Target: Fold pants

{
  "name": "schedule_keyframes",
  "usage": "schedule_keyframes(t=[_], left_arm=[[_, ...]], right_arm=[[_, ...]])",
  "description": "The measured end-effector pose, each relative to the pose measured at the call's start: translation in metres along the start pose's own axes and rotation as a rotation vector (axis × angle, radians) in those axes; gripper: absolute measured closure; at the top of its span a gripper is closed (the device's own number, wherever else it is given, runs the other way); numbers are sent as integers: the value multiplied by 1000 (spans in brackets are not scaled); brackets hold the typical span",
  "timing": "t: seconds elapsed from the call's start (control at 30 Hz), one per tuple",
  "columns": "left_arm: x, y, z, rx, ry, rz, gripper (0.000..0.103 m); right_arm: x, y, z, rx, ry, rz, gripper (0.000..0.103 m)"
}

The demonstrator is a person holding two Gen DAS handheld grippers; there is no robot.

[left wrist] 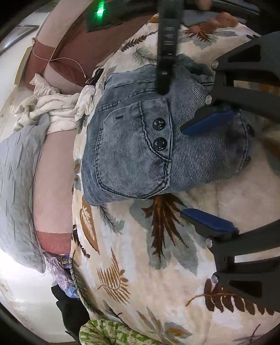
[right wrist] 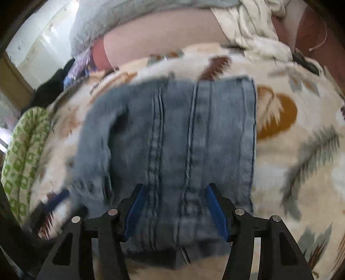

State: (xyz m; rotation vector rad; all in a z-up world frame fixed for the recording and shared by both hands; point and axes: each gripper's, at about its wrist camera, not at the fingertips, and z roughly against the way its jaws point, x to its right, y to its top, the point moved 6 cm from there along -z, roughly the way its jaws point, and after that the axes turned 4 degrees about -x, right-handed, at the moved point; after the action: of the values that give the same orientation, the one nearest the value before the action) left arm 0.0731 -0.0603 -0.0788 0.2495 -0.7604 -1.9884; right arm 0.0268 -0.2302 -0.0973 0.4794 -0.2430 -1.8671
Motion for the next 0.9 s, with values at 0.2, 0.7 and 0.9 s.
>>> schedule_keyframes(t=[0.2,0.7,0.9], left_arm=[[1,7,30,86,86,-47,32],[-25,4,91,230,324,9,17],[-32,4,88,225,328,25,17]], right_arm=[[-1,-18,43,96,-6,33,41],[-31,-50,132,457,-162,140,29],[-34,-48,124,459,-186,150,28]])
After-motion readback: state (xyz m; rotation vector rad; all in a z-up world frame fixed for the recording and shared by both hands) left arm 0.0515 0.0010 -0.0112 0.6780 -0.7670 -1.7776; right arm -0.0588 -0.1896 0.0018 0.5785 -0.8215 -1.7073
